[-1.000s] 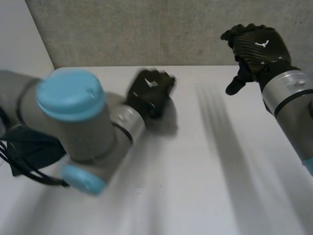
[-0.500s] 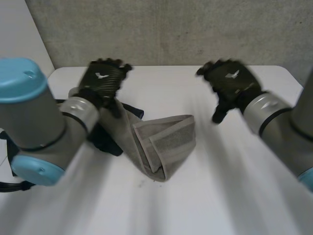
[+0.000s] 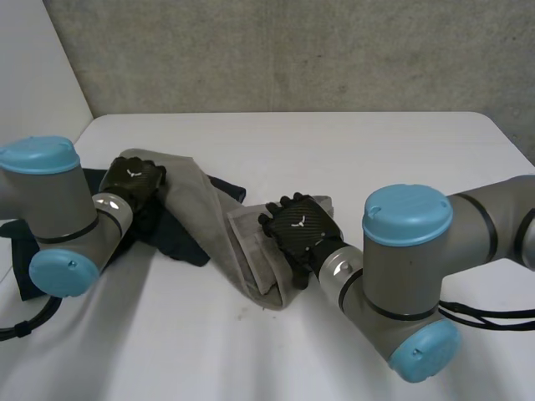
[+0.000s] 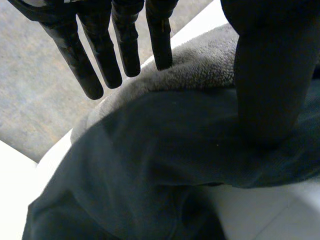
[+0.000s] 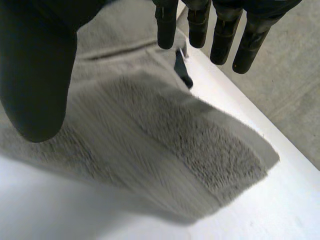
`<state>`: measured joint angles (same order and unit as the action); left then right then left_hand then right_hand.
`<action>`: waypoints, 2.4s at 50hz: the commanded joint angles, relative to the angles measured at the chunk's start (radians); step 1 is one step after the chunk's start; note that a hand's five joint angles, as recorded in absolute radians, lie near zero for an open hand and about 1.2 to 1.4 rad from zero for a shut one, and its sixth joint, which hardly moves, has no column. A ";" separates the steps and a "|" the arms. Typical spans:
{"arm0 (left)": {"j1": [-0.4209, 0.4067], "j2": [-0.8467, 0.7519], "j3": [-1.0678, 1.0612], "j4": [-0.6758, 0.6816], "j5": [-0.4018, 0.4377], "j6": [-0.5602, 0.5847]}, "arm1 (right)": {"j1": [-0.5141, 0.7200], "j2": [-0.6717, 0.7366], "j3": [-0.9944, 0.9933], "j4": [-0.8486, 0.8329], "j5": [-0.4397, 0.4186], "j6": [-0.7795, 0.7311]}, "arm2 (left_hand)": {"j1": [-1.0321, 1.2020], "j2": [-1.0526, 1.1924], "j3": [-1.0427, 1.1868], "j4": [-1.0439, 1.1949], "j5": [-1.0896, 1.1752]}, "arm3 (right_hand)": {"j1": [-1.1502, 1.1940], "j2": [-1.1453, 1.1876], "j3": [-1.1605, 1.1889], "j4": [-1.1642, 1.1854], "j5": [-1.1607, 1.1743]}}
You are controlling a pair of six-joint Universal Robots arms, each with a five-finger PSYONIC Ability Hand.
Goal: Fold the laundry.
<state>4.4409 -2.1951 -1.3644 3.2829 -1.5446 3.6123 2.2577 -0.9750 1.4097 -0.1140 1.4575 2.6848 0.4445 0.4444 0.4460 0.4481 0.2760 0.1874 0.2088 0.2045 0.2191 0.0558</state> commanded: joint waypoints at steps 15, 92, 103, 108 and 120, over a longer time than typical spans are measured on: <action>0.046 -0.012 0.007 0.003 -0.014 0.106 | -0.004 0.093 -0.080 -0.001 0.064 -0.062 | 0.934 0.935 0.933 0.931 0.928 | 1.209 1.187 1.192 1.177 1.166; -0.221 -0.161 0.194 0.167 0.121 0.161 | -0.319 -0.778 0.222 0.234 -0.049 -0.098 | -0.270 -0.270 -0.271 -0.274 -0.276 | 1.209 1.187 1.192 1.177 1.166; -0.255 -0.304 0.337 0.086 0.124 0.160 | -0.326 -0.784 0.233 0.235 -0.049 -0.097 | -0.108 -0.108 -0.110 -0.112 -0.114 | 1.209 1.187 1.192 1.177 1.166; -0.255 -0.359 0.409 0.015 0.144 0.161 | -0.331 -0.783 0.233 0.234 -0.051 -0.097 | 0.165 0.165 0.163 0.161 0.158 | 1.209 1.187 1.192 1.177 1.166; -0.203 -0.381 0.613 -0.058 0.017 0.160 | -0.334 -0.625 0.123 0.221 -0.051 -0.097 | 0.952 0.952 0.950 0.948 0.946 | 1.209 1.187 1.192 1.177 1.166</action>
<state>4.1975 -2.5821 -0.8669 3.2391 -1.4262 3.7743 1.9248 -1.7288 1.6268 0.1144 1.4011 2.5867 1.1112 1.1873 1.1804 1.1898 0.9501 0.9704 1.1699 1.1794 1.1888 0.9831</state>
